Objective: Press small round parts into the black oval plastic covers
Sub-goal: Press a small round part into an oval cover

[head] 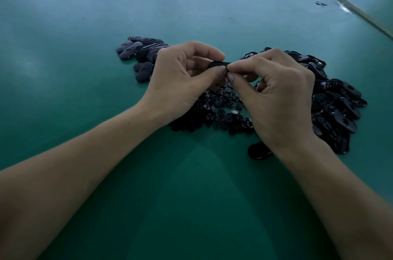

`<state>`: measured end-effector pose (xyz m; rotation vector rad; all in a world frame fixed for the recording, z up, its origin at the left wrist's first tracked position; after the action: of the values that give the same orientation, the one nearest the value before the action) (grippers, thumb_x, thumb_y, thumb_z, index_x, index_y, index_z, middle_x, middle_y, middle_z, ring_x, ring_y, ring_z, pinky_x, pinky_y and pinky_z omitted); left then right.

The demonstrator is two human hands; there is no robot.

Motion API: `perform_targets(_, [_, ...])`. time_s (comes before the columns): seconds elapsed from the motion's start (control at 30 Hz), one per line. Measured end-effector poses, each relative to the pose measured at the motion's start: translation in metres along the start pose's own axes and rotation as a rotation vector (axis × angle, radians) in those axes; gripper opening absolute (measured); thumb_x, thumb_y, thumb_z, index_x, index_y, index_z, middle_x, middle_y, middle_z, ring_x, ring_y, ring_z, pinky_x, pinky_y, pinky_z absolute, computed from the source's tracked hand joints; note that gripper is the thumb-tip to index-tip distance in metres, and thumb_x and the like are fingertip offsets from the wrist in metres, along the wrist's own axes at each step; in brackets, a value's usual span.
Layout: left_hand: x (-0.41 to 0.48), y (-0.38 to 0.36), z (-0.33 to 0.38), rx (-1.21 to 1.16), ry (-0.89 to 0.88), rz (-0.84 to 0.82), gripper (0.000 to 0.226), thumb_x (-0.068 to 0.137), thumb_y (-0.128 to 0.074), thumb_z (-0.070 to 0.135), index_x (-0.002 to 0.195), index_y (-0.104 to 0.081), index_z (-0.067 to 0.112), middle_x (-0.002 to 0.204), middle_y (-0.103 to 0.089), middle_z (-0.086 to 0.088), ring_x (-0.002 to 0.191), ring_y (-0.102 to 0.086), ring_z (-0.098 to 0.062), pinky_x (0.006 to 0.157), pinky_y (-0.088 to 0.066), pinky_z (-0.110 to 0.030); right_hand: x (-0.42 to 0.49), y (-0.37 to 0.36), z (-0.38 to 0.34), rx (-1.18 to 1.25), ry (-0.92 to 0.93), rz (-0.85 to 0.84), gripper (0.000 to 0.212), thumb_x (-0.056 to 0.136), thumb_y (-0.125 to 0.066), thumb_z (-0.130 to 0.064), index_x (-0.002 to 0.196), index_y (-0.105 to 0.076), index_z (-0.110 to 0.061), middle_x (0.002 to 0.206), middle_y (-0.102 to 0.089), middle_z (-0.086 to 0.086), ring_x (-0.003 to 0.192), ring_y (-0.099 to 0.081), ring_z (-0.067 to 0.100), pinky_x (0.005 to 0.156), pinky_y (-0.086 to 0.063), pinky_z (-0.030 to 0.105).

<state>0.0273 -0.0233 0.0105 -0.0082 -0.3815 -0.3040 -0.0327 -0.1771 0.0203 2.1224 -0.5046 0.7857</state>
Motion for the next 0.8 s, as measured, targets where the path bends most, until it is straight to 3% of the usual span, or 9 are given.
perform_targets(0.2, [-0.0005,-0.0013,-0.001,0.0,0.0,-0.018,0.02,0.088,-0.069,-0.008,0.091,-0.069,0.012,0.073,-0.075,0.003,0.068,-0.073,-0.014,0.072,-0.061,-0.028,0.0016,-0.0025,0.001,0.034,-0.026,-0.006,0.006,0.087,-0.073,-0.012,0.093,-0.076,-0.013,0.085,-0.062,-0.003,0.078,-0.049,-0.011,0.072,-0.037,0.002])
perform_targets(0.43, [-0.001,-0.0014,0.0002,-0.022,-0.029,-0.027,0.019,0.088,-0.067,-0.011,0.09,-0.068,0.008,0.074,-0.075,0.002,0.069,-0.073,-0.014,0.074,-0.061,-0.029,0.0002,-0.0023,0.0004,0.081,-0.015,-0.015,0.011,0.089,-0.072,-0.012,0.097,-0.078,-0.015,0.088,-0.064,0.0,0.078,-0.054,-0.003,0.07,-0.037,0.004])
perform_targets(0.57, [-0.0005,-0.0005,-0.0003,-0.016,-0.032,-0.024,0.022,0.085,-0.069,-0.012,0.09,-0.068,0.01,0.078,-0.075,0.0,0.072,-0.073,-0.015,0.077,-0.061,-0.031,0.002,-0.0025,0.0012,0.146,-0.063,-0.045,0.012,0.088,-0.073,-0.013,0.097,-0.078,-0.021,0.095,-0.064,-0.003,0.089,-0.058,0.001,0.073,-0.039,0.008])
perform_targets(0.7, [0.0005,0.0015,-0.0011,0.005,-0.028,-0.04,0.024,0.084,-0.071,-0.007,0.093,-0.067,0.015,0.079,-0.076,0.002,0.073,-0.072,-0.012,0.077,-0.061,-0.028,0.0041,-0.0023,0.0026,0.284,-0.16,-0.104,0.02,0.088,-0.071,-0.012,0.099,-0.071,-0.028,0.092,-0.07,-0.011,0.086,-0.067,0.004,0.075,-0.055,0.024])
perform_targets(0.8, [0.0,0.0024,-0.0015,-0.013,-0.016,-0.053,0.024,0.084,-0.071,-0.003,0.098,-0.067,0.016,0.081,-0.077,0.0,0.073,-0.071,-0.013,0.078,-0.06,-0.029,0.0052,-0.0026,0.0053,0.359,-0.239,-0.135,0.021,0.087,-0.074,-0.014,0.103,-0.07,-0.026,0.088,-0.072,-0.01,0.084,-0.07,0.006,0.079,-0.059,0.031])
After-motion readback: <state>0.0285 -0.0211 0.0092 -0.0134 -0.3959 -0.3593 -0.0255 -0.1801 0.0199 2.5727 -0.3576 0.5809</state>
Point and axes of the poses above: each hand's wrist, its own x-axis towards the middle knuckle, its own y-axis out of the back of the hand, z = x × y, the point moved 1 cm from there along x, towards the middle knuckle
